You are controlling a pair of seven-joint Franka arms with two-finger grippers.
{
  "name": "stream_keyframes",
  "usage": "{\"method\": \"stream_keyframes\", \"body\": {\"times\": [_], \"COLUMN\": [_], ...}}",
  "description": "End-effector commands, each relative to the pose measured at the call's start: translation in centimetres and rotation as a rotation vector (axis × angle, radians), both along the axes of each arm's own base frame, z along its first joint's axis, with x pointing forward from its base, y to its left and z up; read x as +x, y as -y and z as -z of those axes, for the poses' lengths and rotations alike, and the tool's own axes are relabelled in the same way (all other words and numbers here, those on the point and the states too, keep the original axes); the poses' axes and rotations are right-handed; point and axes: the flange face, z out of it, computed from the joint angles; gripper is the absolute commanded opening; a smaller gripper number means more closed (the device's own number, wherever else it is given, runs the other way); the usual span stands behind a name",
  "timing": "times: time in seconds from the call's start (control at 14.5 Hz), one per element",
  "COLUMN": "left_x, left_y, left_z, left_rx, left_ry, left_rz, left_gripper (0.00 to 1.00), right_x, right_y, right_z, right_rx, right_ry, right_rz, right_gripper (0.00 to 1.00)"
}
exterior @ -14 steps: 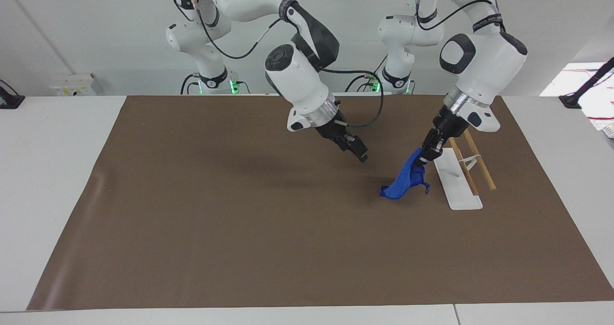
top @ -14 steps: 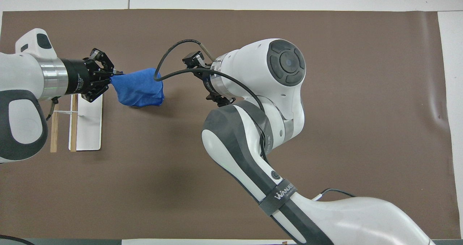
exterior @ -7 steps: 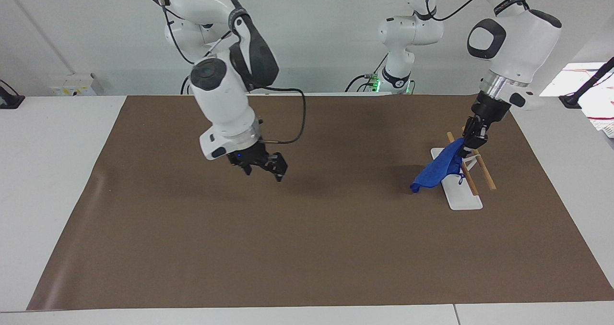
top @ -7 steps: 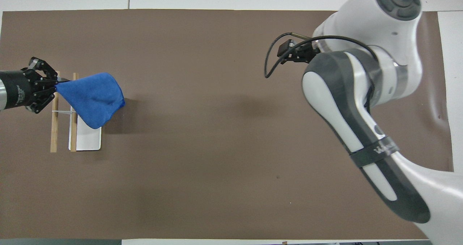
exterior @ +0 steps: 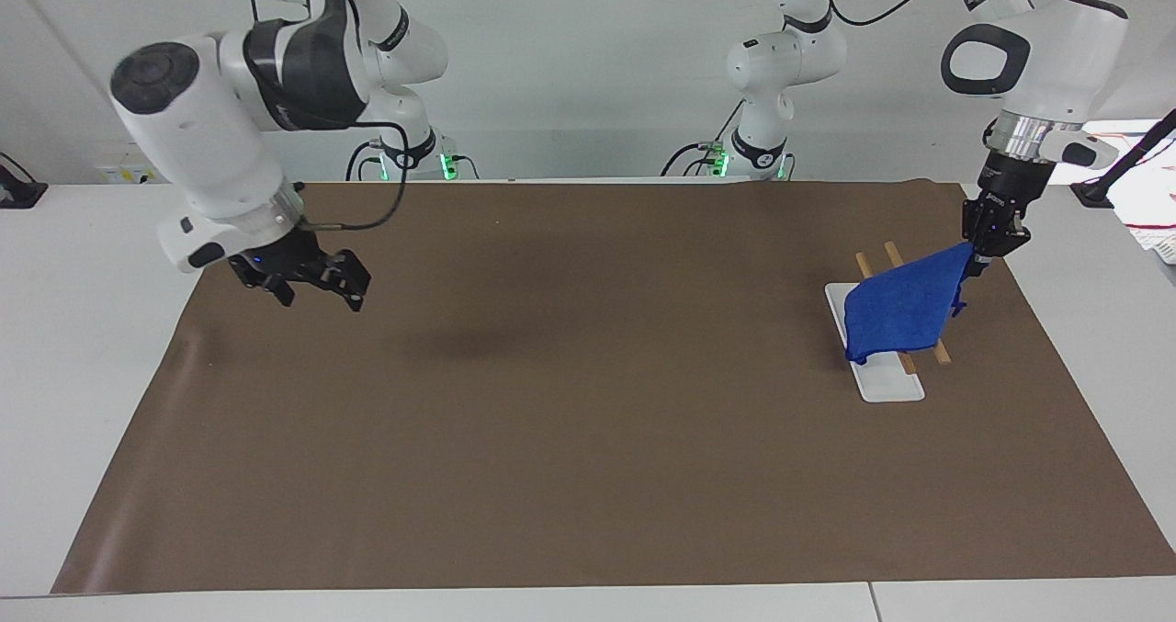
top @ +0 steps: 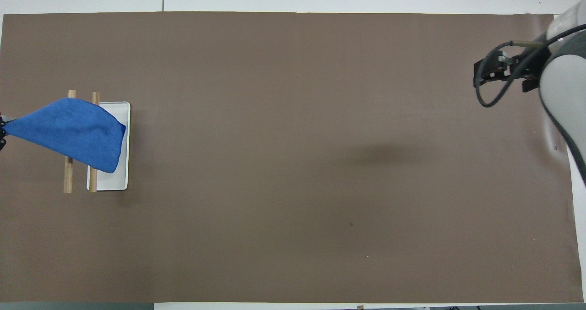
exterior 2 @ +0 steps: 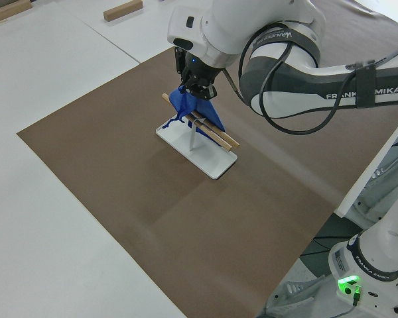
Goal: Right arm passes towel to left arm to hang
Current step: 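Drape the blue towel over the wooden rack crossbar with the left gripper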
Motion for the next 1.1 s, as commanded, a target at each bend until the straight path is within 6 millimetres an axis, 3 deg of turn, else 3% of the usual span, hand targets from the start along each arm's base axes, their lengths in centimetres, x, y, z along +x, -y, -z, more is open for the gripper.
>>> {"method": "stream_keyframes", "body": {"times": [0.0, 0.21, 0.41, 0.62, 0.76, 0.9, 0.97, 1.03], "left_x": [-1.2, -1.8, -1.8, -2.0, -2.0, -2.1, -2.0, -2.0], "left_y": [-1.1, -1.2, -2.7, -4.1, -4.9, -5.2, -5.4, -5.4], "left_z": [0.1, 1.9, 2.9, 3.5, 4.3, 4.6, 4.8, 4.8], "left_rx": [0.026, 0.034, 0.039, 0.044, 0.040, 0.039, 0.038, 0.046], "left_ry": [0.015, 0.016, 0.017, 0.009, -0.005, -0.014, -0.019, -0.016], "left_rz": [-0.026, -0.037, -0.070, -0.088, -0.102, -0.107, -0.106, -0.088], "left_gripper": [0.00, 0.00, 0.00, 0.00, 0.00, 0.00, 0.30, 0.84], "right_x": [-2.0, -3.5, -5.6, -6.8, -6.7, -7.0, -6.7, -6.4], "right_y": [2.2, 2.5, 2.7, 4.6, 3.0, 2.8, 3.1, 3.4], "right_z": [-2.5, -2.8, -2.2, -2.6, -3.0, -2.7, -2.2, -2.0], "right_rx": [-0.048, -0.046, -0.036, -0.031, -0.043, -0.047, -0.045, -0.041], "right_ry": [-0.020, -0.062, -0.089, -0.085, -0.057, -0.071, -0.080, -0.082], "right_rz": [-0.015, -0.010, -0.006, -0.020, -0.043, -0.043, -0.039, -0.033], "right_gripper": [1.00, 1.00, 1.00, 1.00, 1.00, 1.00, 1.00, 1.00]}}
